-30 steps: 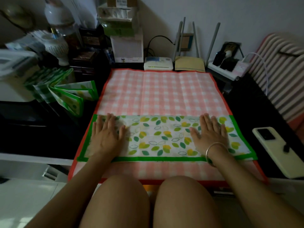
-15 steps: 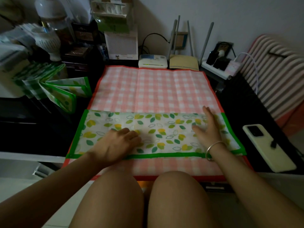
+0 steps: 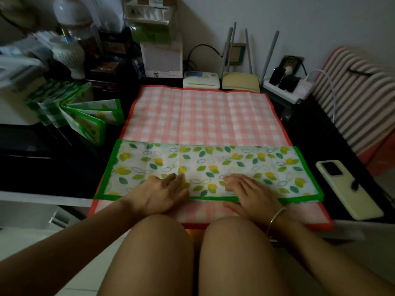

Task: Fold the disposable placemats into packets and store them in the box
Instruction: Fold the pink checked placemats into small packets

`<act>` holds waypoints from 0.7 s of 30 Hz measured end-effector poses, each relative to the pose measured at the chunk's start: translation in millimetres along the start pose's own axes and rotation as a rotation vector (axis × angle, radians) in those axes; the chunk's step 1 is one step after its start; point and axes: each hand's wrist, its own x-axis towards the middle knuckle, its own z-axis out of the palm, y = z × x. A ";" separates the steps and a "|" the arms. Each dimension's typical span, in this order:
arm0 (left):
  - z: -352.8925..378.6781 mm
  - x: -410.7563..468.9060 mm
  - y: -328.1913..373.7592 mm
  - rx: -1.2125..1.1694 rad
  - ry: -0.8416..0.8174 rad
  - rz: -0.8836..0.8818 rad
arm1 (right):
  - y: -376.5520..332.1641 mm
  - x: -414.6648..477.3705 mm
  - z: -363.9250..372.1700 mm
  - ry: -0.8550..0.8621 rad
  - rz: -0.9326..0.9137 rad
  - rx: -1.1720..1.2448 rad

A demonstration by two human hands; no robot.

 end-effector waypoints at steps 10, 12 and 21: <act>-32.6 18.2 -12.4 -0.309 -0.032 -0.368 | -3.5 14.9 -36.2 0.111 0.033 -0.187; -42.5 27.9 -25.8 -0.498 -0.160 -0.467 | 0.4 27.4 -42.9 0.128 0.045 -0.151; -41.6 62.5 -63.5 -0.379 -0.553 -0.482 | 36.9 81.7 -25.7 0.098 -0.014 -0.285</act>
